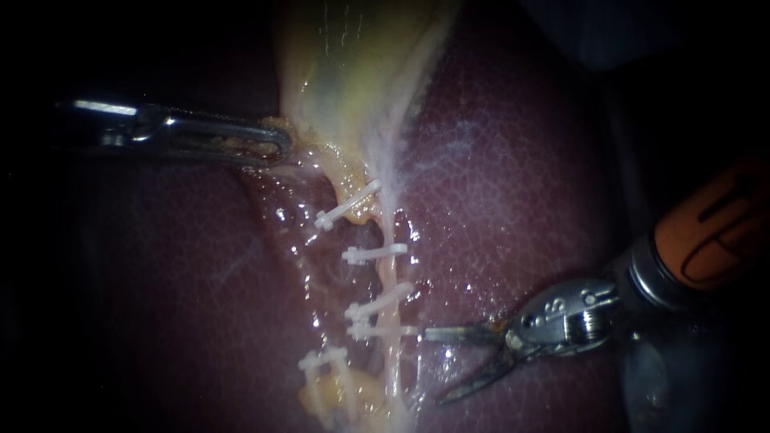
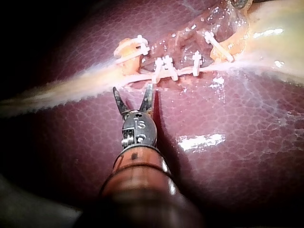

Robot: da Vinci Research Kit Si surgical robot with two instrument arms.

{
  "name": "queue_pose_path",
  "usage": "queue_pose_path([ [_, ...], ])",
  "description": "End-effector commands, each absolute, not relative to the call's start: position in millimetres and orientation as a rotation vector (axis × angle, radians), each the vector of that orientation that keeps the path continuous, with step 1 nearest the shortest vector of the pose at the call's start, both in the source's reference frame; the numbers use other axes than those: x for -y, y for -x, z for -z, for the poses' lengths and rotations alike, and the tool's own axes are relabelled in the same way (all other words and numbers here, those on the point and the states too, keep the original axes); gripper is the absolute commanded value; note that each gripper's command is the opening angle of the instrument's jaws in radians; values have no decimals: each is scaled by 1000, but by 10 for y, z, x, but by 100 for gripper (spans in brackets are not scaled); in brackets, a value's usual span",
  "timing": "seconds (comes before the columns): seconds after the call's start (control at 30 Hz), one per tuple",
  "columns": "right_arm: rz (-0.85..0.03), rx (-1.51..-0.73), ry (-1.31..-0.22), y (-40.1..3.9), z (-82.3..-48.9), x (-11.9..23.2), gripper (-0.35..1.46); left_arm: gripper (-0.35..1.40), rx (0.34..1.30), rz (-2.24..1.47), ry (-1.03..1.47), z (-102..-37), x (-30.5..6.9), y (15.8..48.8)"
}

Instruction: Go to the cutting position right tube

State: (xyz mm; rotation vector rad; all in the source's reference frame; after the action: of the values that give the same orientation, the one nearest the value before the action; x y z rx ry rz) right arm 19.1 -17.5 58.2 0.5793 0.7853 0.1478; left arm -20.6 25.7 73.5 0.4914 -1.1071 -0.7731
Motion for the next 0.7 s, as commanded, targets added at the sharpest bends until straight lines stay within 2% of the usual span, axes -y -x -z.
queue_pose_path([
  [0.03, -149, -785, -579, -191, -582, 175, 124, -35, 1107, 773, -491, -734, -257, 205],
  [0.27, -149, -785, -579, -191, -582, 175, 124, -35, 1107, 773, -498, -728, -261, 200],
  [0.7, -151, -785, -579, -194, -583, 174, 124, -35, 1105, 811, -493, -686, -293, 157],
])
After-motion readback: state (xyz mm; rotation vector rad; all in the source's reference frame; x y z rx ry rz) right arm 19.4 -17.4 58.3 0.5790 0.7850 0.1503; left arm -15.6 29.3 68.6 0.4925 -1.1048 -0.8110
